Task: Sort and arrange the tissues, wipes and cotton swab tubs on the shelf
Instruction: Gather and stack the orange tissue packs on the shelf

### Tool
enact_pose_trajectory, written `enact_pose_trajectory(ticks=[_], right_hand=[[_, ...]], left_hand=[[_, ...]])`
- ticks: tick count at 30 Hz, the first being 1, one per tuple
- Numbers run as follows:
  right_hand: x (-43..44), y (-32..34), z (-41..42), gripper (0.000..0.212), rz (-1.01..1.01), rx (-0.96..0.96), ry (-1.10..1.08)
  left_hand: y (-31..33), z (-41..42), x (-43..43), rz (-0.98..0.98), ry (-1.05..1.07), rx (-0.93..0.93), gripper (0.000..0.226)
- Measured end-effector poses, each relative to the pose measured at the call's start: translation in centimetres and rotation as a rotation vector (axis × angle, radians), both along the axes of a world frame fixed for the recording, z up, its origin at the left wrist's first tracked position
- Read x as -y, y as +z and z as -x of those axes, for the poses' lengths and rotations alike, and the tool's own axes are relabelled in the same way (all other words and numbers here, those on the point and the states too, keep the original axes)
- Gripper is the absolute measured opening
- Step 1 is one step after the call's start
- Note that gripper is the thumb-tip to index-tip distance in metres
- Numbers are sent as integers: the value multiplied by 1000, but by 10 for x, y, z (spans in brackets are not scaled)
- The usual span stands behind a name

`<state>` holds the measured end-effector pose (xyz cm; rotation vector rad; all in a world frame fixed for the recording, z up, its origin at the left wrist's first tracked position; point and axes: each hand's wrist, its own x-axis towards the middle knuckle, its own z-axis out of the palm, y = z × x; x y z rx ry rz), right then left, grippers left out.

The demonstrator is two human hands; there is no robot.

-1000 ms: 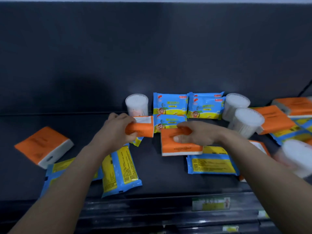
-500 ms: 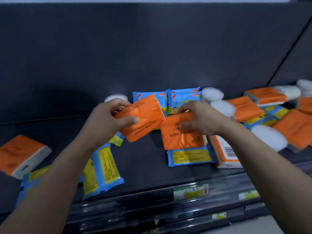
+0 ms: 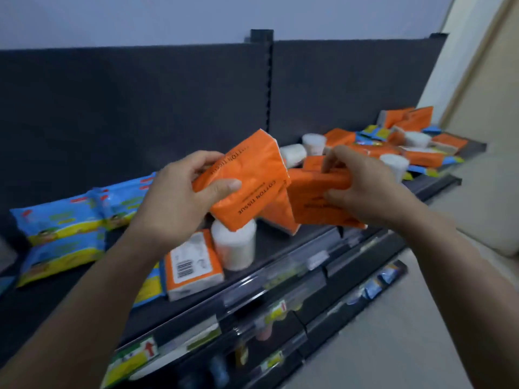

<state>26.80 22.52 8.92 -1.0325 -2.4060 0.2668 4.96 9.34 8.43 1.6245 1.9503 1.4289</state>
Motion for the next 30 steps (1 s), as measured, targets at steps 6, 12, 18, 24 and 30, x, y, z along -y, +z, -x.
enact_pose_trajectory(ticks=[6, 12, 18, 24, 30], right_hand=[[-50, -10, -133, 38, 55, -22, -274], [-95, -18, -198, 41, 71, -24, -402], [-143, -23, -214, 46, 69, -21, -441], [-191, -14, -248, 45, 61, -16, -566], [-238, -20, -297, 42, 86, -24, -643]], left_hand=[[-17, -105, -76, 76, -210, -51, 34], [-17, -155, -141, 110, -295, -138, 34], [-13, -166, -219, 59, -333, -144, 38], [-10, -203, -297, 41, -451, -94, 33], [-9, -250, -362, 55, -583, -83, 30]])
